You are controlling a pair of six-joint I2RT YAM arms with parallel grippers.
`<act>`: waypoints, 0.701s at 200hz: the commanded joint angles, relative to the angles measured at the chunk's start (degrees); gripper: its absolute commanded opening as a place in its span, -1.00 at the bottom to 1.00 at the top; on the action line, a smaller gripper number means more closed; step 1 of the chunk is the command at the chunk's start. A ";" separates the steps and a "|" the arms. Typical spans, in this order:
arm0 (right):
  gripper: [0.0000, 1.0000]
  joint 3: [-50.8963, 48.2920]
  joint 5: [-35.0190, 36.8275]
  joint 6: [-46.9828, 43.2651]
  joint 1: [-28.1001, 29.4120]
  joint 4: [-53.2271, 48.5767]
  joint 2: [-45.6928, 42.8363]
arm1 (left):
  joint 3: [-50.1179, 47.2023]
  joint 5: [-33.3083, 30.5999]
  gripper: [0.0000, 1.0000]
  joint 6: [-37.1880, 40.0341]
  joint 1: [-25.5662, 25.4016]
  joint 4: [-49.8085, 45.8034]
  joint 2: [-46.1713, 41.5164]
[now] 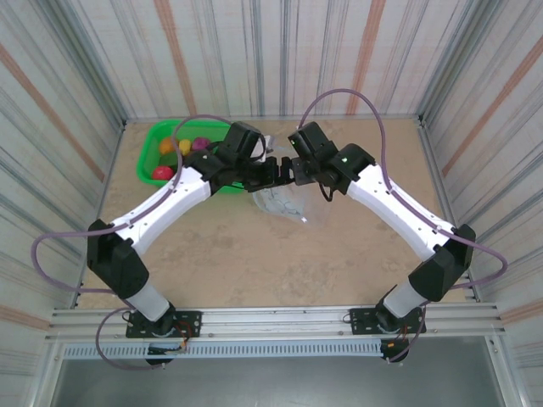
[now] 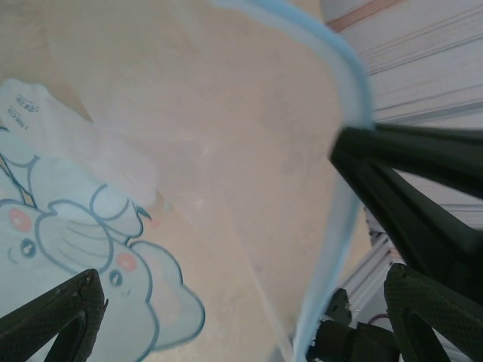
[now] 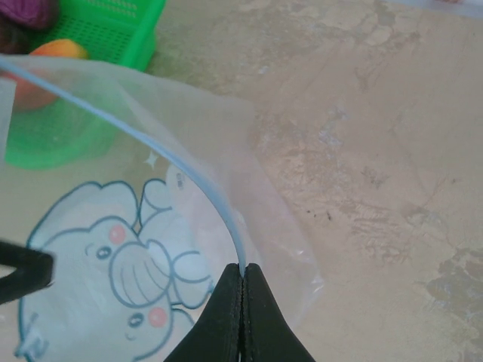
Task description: Place the food in the zip-top bag and seal the zipper
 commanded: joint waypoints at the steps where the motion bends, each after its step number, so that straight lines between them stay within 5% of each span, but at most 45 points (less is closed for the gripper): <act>1: -1.00 -0.88 -1.18 -0.03 -1.45 1.13 -1.78 | -2.97 7.14 0.97 1.39 1.70 3.58 -3.02; 38: -1.00 -2.10 -0.74 -0.54 -3.60 1.22 -2.61 | -2.84 7.29 0.97 6.75 5.20 2.64 -7.39; 88: -1.00 -5.84 -2.49 -1.06 -7.48 2.82 -6.01 | -1.85 -1.75 0.89 9.69 20.60 -4.83 -4.55; 140: -1.00 -10.84 -6.83 -0.07 -6.93 5.10 -10.02 | 9.02 -14.79 -0.28 20.67 25.51 -10.57 13.88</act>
